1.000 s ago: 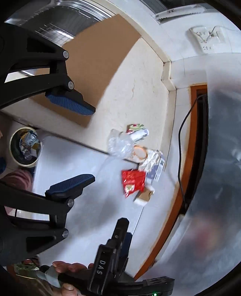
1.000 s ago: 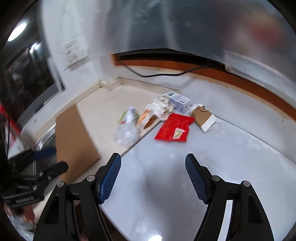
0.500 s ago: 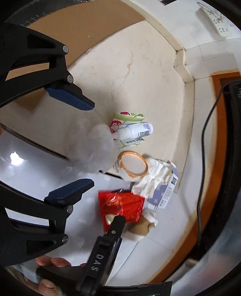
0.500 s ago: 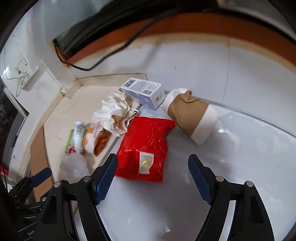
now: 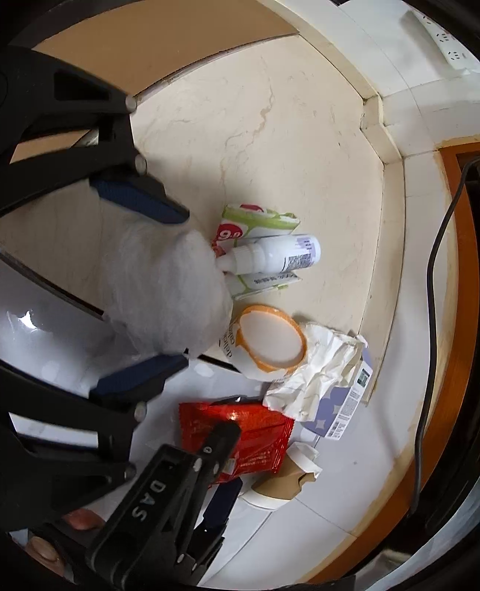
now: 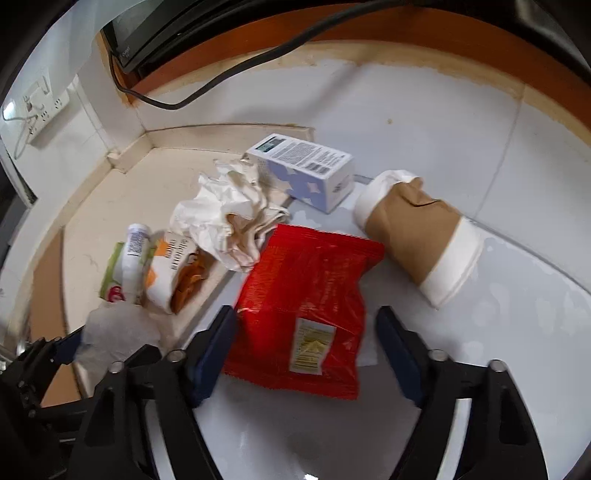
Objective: Collect trash
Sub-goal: 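Grasp the clear plastic bag with the left tool while the right tool grasps the red snack packet, then carry the plastic bag and red packet down over the trash bin with both tools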
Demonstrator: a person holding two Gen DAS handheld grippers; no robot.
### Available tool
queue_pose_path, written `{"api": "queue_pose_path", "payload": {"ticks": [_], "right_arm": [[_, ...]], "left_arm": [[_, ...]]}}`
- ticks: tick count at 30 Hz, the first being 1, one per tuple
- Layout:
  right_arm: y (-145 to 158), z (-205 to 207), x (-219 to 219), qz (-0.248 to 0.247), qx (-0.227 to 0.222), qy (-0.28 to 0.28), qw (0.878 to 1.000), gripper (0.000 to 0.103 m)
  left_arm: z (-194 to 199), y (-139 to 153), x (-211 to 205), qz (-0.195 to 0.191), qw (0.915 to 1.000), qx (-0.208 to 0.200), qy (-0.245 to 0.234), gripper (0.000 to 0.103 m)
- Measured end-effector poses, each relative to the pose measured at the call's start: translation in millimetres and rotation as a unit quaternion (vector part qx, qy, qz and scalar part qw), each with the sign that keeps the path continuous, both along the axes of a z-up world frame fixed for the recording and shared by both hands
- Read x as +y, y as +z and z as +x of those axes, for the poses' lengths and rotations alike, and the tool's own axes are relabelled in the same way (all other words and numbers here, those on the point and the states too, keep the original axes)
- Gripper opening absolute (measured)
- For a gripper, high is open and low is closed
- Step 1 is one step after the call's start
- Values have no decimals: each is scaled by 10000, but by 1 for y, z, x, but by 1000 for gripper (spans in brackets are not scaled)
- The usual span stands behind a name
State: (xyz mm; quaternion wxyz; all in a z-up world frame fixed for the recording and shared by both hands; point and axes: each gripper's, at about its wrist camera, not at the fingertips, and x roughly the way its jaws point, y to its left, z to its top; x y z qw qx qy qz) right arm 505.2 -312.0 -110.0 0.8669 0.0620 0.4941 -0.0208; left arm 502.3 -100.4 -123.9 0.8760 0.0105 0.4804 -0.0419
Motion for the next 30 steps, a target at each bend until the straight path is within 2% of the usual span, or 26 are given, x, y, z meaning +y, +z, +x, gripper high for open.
{"api": "queue_pose_path", "payload": {"ticks": [1, 5, 6, 7, 8, 11, 18, 25, 30], "right_arm": [[-1, 0, 2, -186, 22, -14, 9998, 56], [-3, -7, 5, -261, -7, 108, 9996, 47], [-2, -11, 4, -197, -19, 106, 9997, 41], [-3, -14, 4, -155, -25, 108, 9998, 22], [-2, -16, 3, -71, -21, 130, 9999, 10], [-4, -25, 0, 247, 13, 138, 9996, 8], [15, -71, 15, 420, -339, 356, 9979, 5], [70, -159, 25, 658, -881, 624, 9920, 5], [102, -219, 39, 809, -1201, 784, 9864, 5]], "left_arm": [[-1, 0, 0, -25, 10000, -3, -4, 59], [-12, 3, -1, -13, 9998, -171, -45, 49], [-15, 4, 0, 17, 9997, -212, -71, 47], [-19, 5, -1, 63, 9996, -252, -93, 46], [-22, 6, -1, 92, 9995, -277, -102, 44], [-36, 12, 1, 88, 9993, -328, -125, 40], [-82, 41, 16, -167, 9987, -465, -122, 37], [-154, 81, 38, -431, 9964, -705, -193, 37], [-212, 98, 56, -563, 9944, -872, -187, 37]]}}
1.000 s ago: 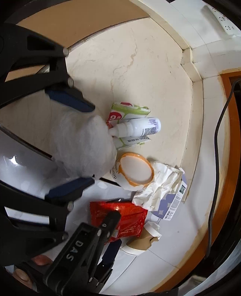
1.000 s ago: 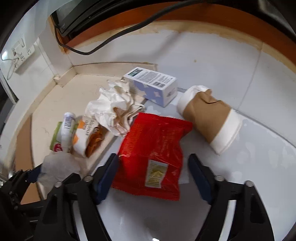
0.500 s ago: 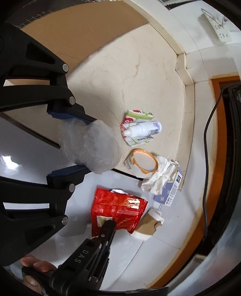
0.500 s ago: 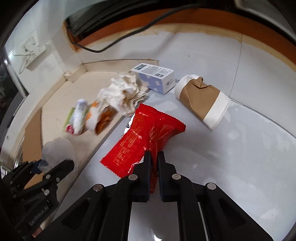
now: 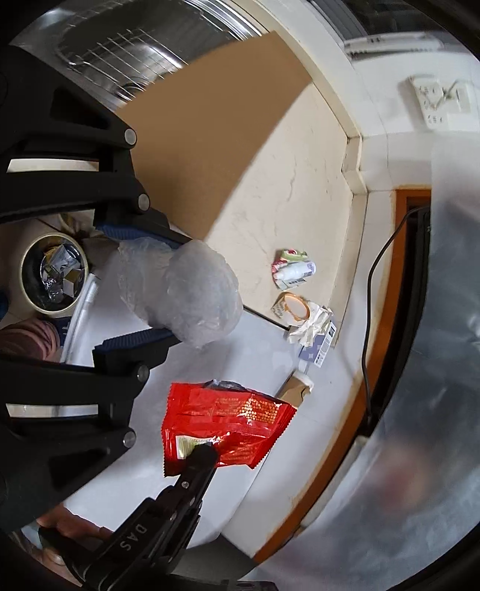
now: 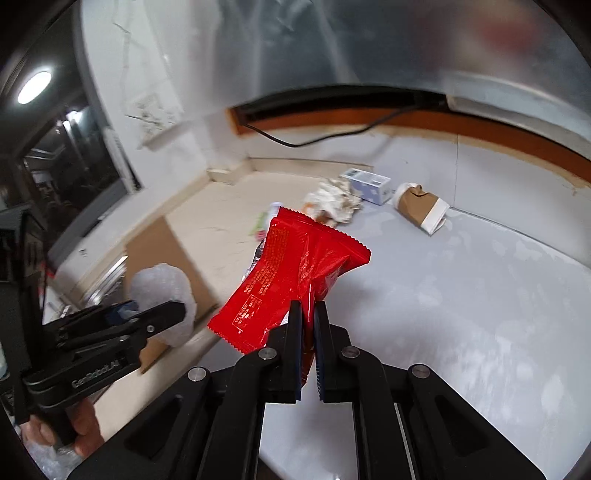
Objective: Collect trash
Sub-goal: 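Carry the plastic bag and red packet down over the trash bin with both tools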
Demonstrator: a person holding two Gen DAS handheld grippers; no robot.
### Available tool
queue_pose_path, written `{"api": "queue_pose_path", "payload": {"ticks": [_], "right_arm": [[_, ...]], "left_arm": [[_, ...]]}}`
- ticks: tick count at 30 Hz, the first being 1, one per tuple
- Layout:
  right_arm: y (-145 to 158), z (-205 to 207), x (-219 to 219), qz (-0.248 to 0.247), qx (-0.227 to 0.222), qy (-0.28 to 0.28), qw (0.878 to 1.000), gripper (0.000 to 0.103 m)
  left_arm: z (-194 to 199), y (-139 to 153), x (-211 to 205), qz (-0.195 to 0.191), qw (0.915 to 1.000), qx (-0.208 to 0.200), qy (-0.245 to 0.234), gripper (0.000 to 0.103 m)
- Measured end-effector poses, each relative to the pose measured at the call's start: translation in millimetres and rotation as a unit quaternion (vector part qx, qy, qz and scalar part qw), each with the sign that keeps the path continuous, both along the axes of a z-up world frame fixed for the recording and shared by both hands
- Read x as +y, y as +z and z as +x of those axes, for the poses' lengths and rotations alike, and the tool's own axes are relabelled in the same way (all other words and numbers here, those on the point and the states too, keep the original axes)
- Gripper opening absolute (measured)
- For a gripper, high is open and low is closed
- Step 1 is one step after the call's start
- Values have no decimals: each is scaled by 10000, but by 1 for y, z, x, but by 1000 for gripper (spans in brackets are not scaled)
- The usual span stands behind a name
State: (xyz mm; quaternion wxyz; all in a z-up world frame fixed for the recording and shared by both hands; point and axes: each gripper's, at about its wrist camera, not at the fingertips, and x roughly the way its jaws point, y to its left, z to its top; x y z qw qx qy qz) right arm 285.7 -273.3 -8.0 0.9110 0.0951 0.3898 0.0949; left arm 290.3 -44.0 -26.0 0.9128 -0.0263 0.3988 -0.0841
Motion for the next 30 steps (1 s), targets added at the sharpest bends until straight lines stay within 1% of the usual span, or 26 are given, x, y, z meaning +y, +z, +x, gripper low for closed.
{"api": "queue_pose_path", "payload": {"ticks": [4, 7, 10, 14, 17, 21, 24, 27, 30], "right_arm": [[11, -55, 18, 86, -190, 121, 9997, 5], [12, -94, 34, 44, -280, 245, 9993, 5], [8, -129, 49, -53, -332, 313, 9989, 5], [-3, -173, 68, -283, -354, 453, 9979, 5], [-22, -199, 83, -620, -395, 527, 9959, 5], [-55, -223, 99, -816, -112, 617, 9947, 5], [-78, -233, 110, -994, -3, 746, 9923, 5], [-105, -241, 120, -1130, 212, 886, 9894, 5], [-131, -244, 128, -1275, 434, 984, 9860, 5]], "left_arm": [[-52, 6, 14, -57, 9998, -178, 55, 37], [-91, 3, 21, 19, 9994, -313, 113, 37], [-129, -5, 25, 206, 9985, -449, 215, 37], [-170, -23, 31, 220, 9983, -440, 321, 37], [-188, -44, 32, 156, 9987, -311, 378, 37], [-210, -78, 35, 221, 9988, -22, 431, 37], [-219, -103, 37, 217, 9985, 247, 436, 37], [-231, -128, 37, 420, 9973, 395, 446, 37], [-235, -148, 35, 578, 9963, 493, 409, 37]]}}
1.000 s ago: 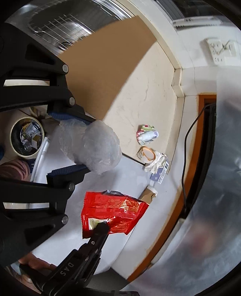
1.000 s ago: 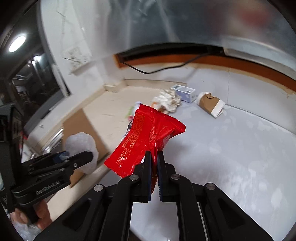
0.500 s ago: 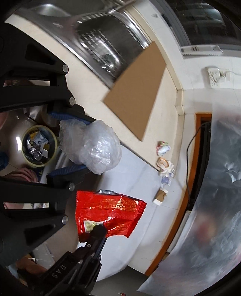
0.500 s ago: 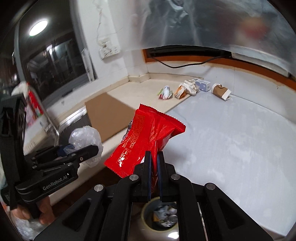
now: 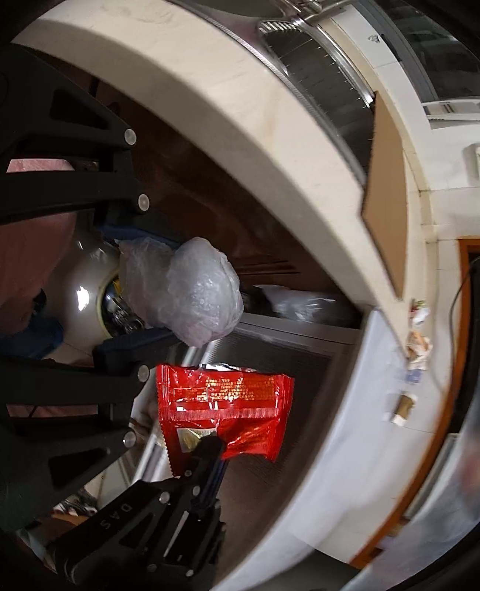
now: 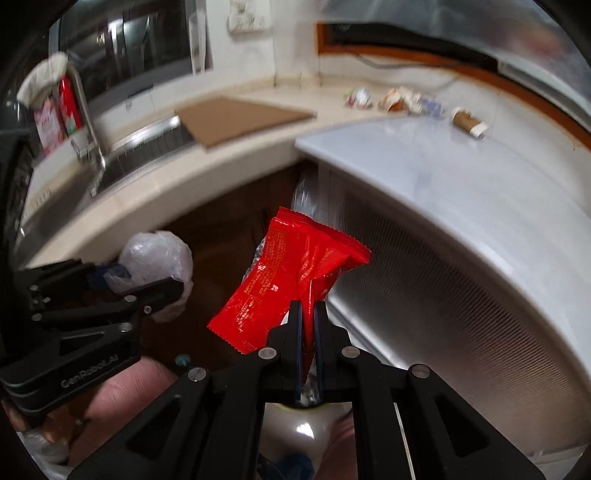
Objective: Collect trash
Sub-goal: 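Carry the plastic bag and red packet down over the trash bin with both tools, then open both tools to drop the bag and packet into the bin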
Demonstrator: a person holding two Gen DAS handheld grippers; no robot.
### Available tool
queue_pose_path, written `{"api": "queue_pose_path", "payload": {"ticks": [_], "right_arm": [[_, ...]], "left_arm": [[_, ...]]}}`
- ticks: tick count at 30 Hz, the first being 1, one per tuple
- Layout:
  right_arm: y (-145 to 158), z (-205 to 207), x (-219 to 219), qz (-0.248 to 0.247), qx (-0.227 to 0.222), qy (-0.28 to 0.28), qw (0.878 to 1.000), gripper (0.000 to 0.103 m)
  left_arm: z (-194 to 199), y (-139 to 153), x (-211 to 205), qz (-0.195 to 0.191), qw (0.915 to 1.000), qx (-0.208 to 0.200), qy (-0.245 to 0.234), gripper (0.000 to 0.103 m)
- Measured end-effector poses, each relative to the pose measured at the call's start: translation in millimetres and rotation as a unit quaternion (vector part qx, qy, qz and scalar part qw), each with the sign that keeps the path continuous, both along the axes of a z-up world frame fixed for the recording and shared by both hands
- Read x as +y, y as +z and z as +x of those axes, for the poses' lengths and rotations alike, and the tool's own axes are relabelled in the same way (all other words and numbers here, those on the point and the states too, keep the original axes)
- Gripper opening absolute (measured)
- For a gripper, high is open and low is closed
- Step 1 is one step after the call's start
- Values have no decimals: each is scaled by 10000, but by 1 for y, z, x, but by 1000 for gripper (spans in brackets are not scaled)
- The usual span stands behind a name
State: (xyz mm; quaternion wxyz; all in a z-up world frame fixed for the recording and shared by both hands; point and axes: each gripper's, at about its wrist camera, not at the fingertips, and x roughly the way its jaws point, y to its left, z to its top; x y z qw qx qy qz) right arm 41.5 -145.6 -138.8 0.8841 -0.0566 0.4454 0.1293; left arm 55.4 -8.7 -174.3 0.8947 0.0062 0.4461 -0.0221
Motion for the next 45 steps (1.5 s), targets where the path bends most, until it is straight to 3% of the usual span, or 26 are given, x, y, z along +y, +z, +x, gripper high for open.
{"api": "queue_pose_path", "payload": {"ticks": [13, 16, 17, 29, 37, 45], "right_arm": [[-116, 2, 5, -406, 996, 131, 9941, 5], [-138, 15, 0, -400, 1210, 161, 9917, 5], [-149, 19, -1, -412, 1292, 166, 9906, 5], [-256, 45, -19, -284, 2126, 134, 9766, 5], [-301, 68, -33, -112, 2450, -65, 9694, 6], [-326, 88, -32, -151, 2708, -59, 9625, 8]], "left_arm": [[21, -90, -2, 19, 9969, 770, -144, 37], [33, -109, -3, 56, 9960, 870, -178, 37], [37, -115, -4, 46, 9957, 907, -202, 32], [74, -209, -28, 255, 9844, 1615, -642, 32], [111, -236, -27, 46, 9784, 1937, -727, 31], [138, -251, -33, 16, 9757, 2043, -789, 32]]}}
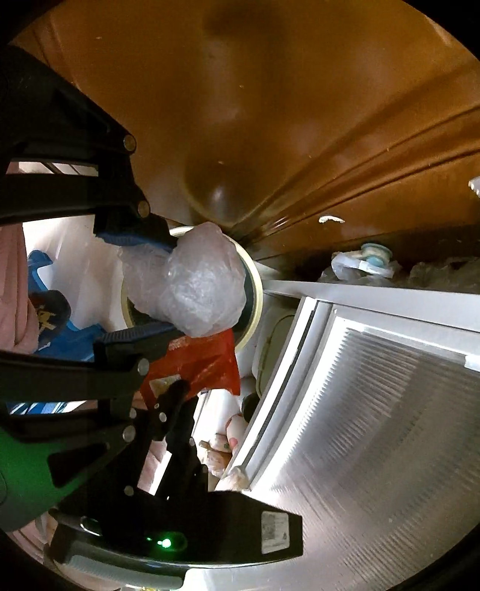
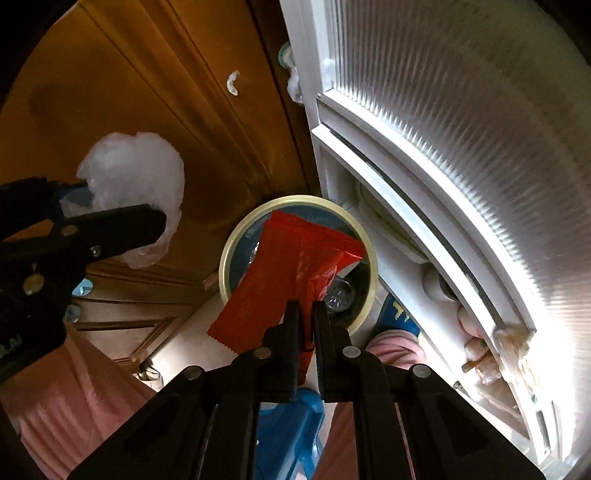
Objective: Collect trash
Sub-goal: 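Open both tools to drop the bag and packet into the bin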
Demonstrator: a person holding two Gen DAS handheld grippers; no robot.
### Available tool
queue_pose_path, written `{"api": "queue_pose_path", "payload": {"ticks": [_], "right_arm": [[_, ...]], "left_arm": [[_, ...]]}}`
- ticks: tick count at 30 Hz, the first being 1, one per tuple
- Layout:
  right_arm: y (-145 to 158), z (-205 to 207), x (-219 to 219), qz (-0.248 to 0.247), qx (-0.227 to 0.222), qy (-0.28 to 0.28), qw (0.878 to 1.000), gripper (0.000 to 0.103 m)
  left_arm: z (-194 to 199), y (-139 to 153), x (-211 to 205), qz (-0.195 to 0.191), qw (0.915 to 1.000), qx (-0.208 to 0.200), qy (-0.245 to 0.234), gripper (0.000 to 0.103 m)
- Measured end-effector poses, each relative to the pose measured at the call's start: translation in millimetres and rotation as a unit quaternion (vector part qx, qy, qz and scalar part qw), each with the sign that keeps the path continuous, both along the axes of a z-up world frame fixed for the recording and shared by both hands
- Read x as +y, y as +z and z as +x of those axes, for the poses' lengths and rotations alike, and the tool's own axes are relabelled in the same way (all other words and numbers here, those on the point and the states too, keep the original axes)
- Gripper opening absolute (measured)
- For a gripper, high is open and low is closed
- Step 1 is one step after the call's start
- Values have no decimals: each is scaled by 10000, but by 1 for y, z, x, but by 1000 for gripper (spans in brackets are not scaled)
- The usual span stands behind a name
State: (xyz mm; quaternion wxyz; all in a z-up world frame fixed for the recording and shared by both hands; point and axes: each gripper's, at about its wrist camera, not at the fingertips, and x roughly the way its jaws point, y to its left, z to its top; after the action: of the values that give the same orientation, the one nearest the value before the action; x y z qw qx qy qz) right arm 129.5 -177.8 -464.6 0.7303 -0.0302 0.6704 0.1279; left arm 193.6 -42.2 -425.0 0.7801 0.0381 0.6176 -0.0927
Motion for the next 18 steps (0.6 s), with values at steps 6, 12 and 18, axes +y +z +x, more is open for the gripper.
{"api": "queue_pose_path", "payload": {"ticks": [6, 12, 18], "right_arm": [[-10, 16, -8, 86, 101, -140, 9998, 16], [-8, 24, -17, 149, 155, -314, 9993, 36], [2, 26, -19, 182, 149, -398, 9989, 38]], "left_arm": [[3, -8, -2, 51, 9998, 141, -95, 32], [6, -16, -1, 24, 9995, 311, -61, 38], [2, -9, 0, 57, 9994, 354, -37, 55]]}}
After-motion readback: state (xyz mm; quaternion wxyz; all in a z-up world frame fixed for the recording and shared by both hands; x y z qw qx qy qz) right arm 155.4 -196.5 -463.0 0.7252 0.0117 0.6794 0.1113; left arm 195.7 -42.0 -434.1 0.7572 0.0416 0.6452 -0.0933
